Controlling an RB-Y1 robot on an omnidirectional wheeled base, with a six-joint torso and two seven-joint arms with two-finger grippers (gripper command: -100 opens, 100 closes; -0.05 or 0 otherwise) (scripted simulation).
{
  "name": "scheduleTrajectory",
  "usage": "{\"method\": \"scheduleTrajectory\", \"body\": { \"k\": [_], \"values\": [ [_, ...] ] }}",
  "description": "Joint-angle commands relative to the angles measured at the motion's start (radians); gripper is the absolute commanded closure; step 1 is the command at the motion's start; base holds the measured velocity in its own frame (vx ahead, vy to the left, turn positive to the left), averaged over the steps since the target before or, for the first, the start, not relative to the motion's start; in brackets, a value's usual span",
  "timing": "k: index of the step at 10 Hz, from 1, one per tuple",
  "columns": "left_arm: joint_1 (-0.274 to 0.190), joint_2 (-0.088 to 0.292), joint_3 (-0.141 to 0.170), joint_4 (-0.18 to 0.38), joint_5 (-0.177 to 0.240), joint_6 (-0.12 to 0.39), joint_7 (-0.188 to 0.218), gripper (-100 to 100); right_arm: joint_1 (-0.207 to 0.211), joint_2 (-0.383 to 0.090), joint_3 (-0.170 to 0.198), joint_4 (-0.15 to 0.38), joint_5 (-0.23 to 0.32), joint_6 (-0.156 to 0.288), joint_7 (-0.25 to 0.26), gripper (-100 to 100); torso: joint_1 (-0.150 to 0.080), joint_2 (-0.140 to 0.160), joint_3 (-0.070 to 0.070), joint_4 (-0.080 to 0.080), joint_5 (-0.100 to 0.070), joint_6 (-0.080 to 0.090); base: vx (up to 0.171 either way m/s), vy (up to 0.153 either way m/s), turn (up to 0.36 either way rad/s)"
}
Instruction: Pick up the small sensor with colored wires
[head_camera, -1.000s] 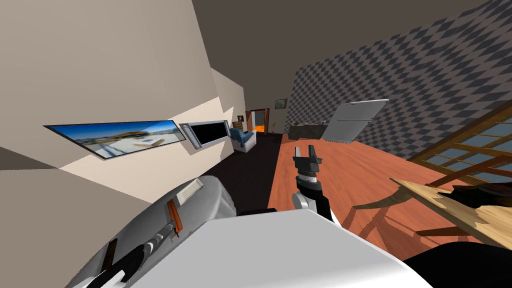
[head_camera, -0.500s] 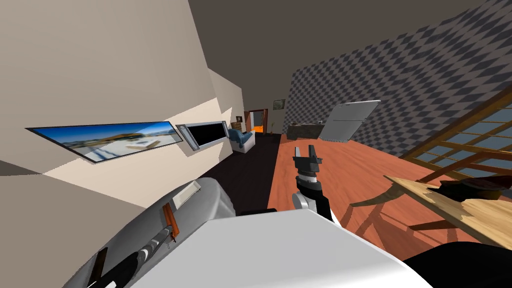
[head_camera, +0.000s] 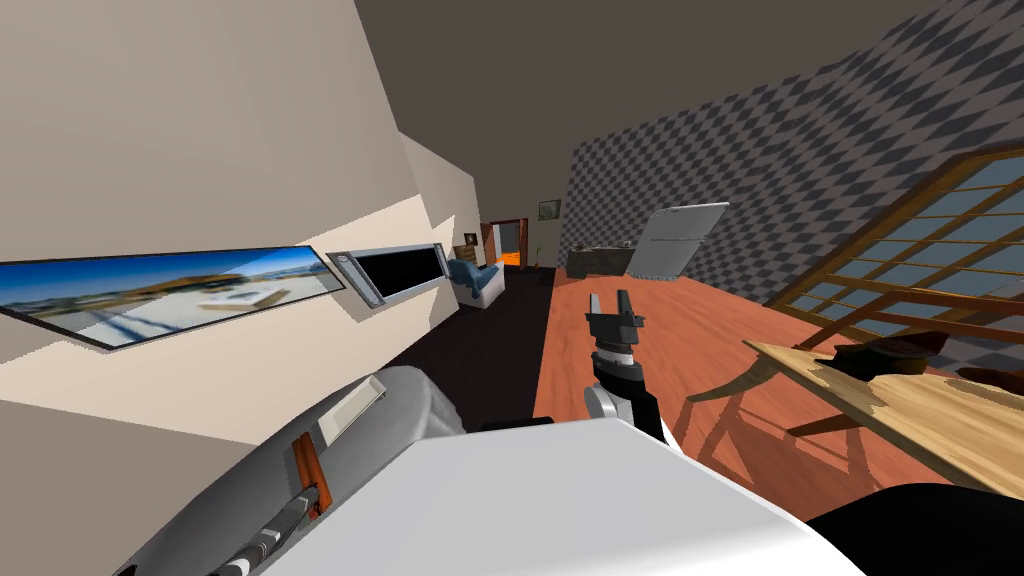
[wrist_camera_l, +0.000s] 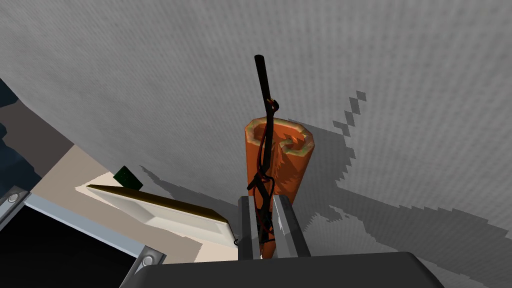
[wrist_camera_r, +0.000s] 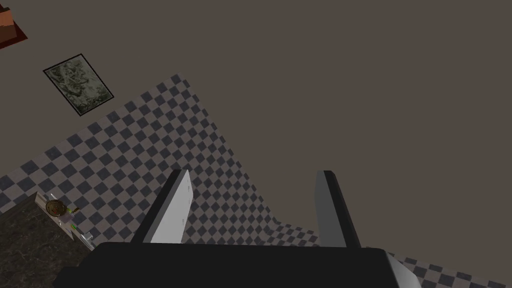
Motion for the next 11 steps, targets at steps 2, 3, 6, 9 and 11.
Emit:
{"method": "scheduleTrajectory", "body": {
  "k": [2,3,6,9,11],
  "values": [
    [0.07,-0.019,0.053,0.009,-0.026,-0.052,0.019,100,0.0,0.0,0.0,0.0,0.0,0.0,0.0,0,0.001,0.0,0.0,0.0,0.0,0.0,0.039,-0.009,-0.101],
    [0.078,-0.019,0.053,0.009,-0.026,-0.052,0.019,100,0.0,0.0,0.0,0.0,0.0,0.0,0.0,0,0.001,0.0,0.0,0.0,0.0,0.0,0.038,-0.008,-0.073],
    [0.123,-0.037,0.082,0.028,-0.046,-0.089,0.033,100,0.0,0.0,0.0,0.0,0.0,0.0,0.0,0,0.001,0.001,0.001,0.0,0.0,0.0,0.03,-0.008,-0.076],
    [0.167,-0.054,0.112,0.047,-0.066,-0.125,0.047,100,0.0,0.0,0.0,0.0,0.0,0.0,0.0,0,0.002,0.001,0.0,0.0,0.001,-0.001,0.036,-0.003,-0.059],
    [0.236,-0.089,0.17,0.084,-0.105,-0.198,0.074,100,0.0,0.0,0.0,0.0,0.0,0.0,0.0,0,0.001,0.001,0.001,0.001,0.0,0.0,0.054,-0.01,-0.184]
  ]
}}
